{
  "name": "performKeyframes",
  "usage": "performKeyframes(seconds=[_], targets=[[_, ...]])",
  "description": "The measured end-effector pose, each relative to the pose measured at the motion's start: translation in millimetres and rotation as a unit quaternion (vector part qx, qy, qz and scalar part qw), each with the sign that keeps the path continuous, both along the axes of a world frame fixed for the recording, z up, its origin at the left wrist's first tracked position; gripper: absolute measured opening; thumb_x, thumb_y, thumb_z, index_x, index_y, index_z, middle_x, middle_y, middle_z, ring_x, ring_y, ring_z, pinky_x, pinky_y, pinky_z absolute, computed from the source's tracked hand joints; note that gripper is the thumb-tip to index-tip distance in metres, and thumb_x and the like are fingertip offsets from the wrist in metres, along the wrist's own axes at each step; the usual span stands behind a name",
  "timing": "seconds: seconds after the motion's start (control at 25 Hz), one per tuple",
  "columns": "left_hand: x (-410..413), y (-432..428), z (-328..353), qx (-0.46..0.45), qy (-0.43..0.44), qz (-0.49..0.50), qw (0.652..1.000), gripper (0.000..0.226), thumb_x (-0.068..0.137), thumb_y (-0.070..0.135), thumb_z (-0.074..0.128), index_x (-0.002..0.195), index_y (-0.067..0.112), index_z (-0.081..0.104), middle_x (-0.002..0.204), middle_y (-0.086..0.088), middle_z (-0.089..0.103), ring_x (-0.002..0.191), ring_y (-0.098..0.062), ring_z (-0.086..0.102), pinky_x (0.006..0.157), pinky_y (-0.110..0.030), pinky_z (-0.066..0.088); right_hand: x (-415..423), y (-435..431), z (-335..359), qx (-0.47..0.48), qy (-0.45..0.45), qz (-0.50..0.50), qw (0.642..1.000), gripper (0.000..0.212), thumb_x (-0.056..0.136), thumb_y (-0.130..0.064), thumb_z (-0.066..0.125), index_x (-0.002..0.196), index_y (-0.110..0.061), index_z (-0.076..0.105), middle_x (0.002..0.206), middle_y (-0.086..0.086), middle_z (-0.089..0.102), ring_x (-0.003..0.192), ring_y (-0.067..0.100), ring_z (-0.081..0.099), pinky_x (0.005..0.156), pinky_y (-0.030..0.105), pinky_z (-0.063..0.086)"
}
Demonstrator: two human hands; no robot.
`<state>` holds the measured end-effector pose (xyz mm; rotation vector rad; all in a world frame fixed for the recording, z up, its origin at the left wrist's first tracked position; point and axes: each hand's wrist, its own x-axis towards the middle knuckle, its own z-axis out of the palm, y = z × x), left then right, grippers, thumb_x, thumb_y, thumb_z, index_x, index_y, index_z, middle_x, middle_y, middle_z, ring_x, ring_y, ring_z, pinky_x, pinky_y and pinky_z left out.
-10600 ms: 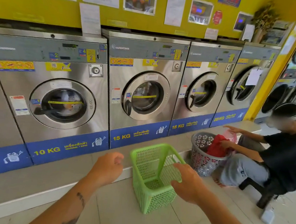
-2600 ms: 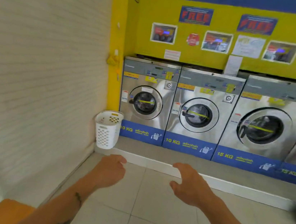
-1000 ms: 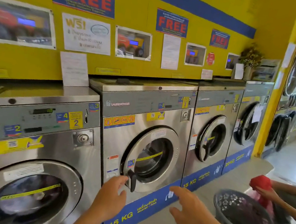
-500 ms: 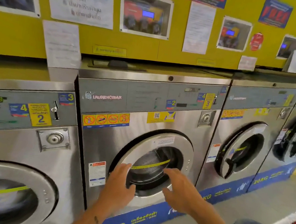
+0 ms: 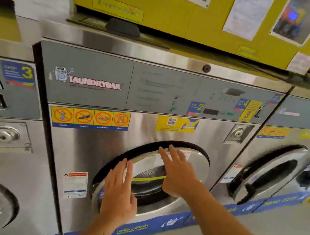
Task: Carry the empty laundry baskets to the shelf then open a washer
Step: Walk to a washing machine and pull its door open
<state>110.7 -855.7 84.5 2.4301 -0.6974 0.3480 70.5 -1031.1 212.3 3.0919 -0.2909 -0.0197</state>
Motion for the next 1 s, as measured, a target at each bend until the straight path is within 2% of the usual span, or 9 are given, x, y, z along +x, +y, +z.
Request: performKeyframes(seconds=[0.16,0.28,0.4,0.48,0.56,0.76,0.88,1.0], targets=[[0.7,-3.2,-3.1,-0.012,-0.010,0.009,1.000,0.104,0.067,0.014,0.059,0.154,0.017,0.001,0.163,-0.003,-0.002,0.150,-0.021,-0.001,0.120,-0.045,0.012,2.0,-4.7,-20.5,0.001,-0.042,-0.002,0.999,0.112,0.072,-0.025,0.071,0.152,-0.036,-0.007,0.165,0.003,-0.007,0.149,0.035,-0.002,0.111,0.054,0.030],[-11.7,1.2,-2.6,-0.040,0.005,-0.003,0.999,0.102,0.068,0.011,0.058,0.155,0.019,0.004,0.163,0.002,0.000,0.150,-0.017,0.001,0.120,-0.033,0.006,-5.9,-5.8,-23.3,0.012,-0.055,0.011,0.998,0.111,0.070,-0.022,0.068,0.152,-0.036,-0.007,0.165,0.003,-0.009,0.149,0.035,-0.003,0.114,0.054,0.026],[-21.5,2.8,7.7,-0.090,0.059,0.033,0.994,0.089,0.076,0.021,0.056,0.153,0.029,0.011,0.161,0.013,0.010,0.147,-0.008,0.011,0.113,-0.019,0.013,-13.9,-10.3,-16.8,0.015,-0.038,0.037,0.998,0.110,0.070,-0.027,0.071,0.152,-0.036,-0.002,0.165,0.003,-0.008,0.150,0.035,-0.001,0.114,0.055,0.027],[-25.0,2.0,22.0,-0.119,0.108,0.052,0.986,0.078,0.080,0.025,0.053,0.150,0.035,0.020,0.157,0.016,0.020,0.142,-0.008,0.023,0.112,-0.022,0.024,-19.5,-15.6,-7.2,0.018,-0.019,0.050,0.998,0.108,0.071,-0.031,0.073,0.153,-0.035,0.003,0.165,0.003,-0.004,0.149,0.035,0.003,0.113,0.056,0.030],[-37.6,3.6,35.2,-0.125,0.131,0.056,0.982,0.073,0.080,0.023,0.053,0.146,0.037,0.025,0.152,0.016,0.027,0.138,-0.010,0.030,0.109,-0.024,0.030,-27.4,-19.5,4.2,0.016,0.002,0.071,0.997,0.103,0.073,-0.033,0.072,0.153,-0.035,0.007,0.165,0.003,-0.001,0.148,0.036,0.008,0.111,0.057,0.032],[-98.3,3.5,44.3,-0.121,0.144,0.055,0.981,0.066,0.081,0.021,0.064,0.138,0.038,0.036,0.130,0.022,0.038,0.124,-0.010,0.043,0.094,-0.016,0.037,-66.1,-32.5,6.7,0.057,0.007,0.108,0.992,0.097,0.076,-0.034,0.070,0.152,-0.035,0.010,0.164,0.002,0.000,0.145,0.040,0.016,0.109,0.060,0.032],[-155.3,-10.9,40.9,-0.128,0.130,0.076,0.980,0.061,0.083,0.024,0.063,0.138,0.036,0.039,0.131,0.020,0.043,0.118,-0.005,0.043,0.097,-0.018,0.041,-108.3,-47.8,-2.6,0.084,-0.010,0.127,0.988,0.100,0.072,-0.024,0.071,0.151,-0.036,0.011,0.164,0.000,-0.003,0.141,0.039,0.025,0.105,0.055,0.040],[-210.2,-23.2,37.9,-0.135,0.114,0.031,0.984,0.047,0.085,0.023,0.057,0.129,0.037,0.052,0.122,0.023,0.053,0.115,-0.002,0.051,0.096,-0.010,0.041,-154.8,-72.3,-8.2,0.147,-0.025,0.129,0.980,0.098,0.072,-0.013,0.069,0.150,-0.034,0.015,0.164,-0.003,0.001,0.142,0.036,0.026,0.107,0.052,0.039]])
